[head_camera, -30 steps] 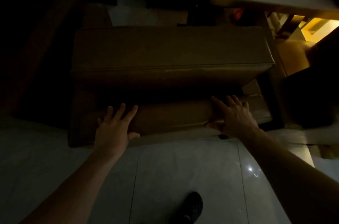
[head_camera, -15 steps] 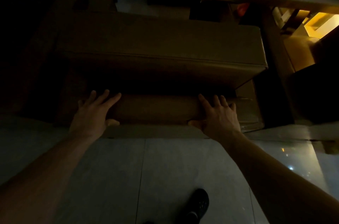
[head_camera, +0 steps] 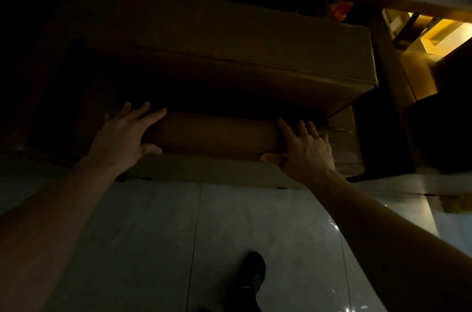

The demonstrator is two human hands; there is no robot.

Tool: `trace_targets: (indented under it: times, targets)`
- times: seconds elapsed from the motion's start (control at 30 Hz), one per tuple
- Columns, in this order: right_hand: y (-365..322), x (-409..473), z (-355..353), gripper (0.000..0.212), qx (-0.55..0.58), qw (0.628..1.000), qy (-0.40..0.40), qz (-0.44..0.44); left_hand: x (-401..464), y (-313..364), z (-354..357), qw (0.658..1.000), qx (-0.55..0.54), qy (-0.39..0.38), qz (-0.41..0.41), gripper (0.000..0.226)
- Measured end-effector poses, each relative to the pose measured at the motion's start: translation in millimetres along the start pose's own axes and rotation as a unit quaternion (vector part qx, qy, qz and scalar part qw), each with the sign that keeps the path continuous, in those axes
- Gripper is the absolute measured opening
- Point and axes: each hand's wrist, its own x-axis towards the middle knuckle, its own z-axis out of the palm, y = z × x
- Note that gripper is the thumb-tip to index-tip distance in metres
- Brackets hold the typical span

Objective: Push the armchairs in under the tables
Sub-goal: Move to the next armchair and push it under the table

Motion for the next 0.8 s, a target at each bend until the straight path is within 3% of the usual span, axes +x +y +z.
trace_targets:
  times: [0.37, 0.8]
  targets:
    - [-8, 22, -7, 0.105, -0.014, 1.000, -0.010, 0.009, 24, -4, -9, 1.000, 0.002, 0.002, -0.013, 0.094]
    - [-11, -7, -3, 0.103, -0.020, 0.999, -0.030, 0.012, -8, -1, 1, 0.999, -0.029, 0.015, -0.031, 0.091]
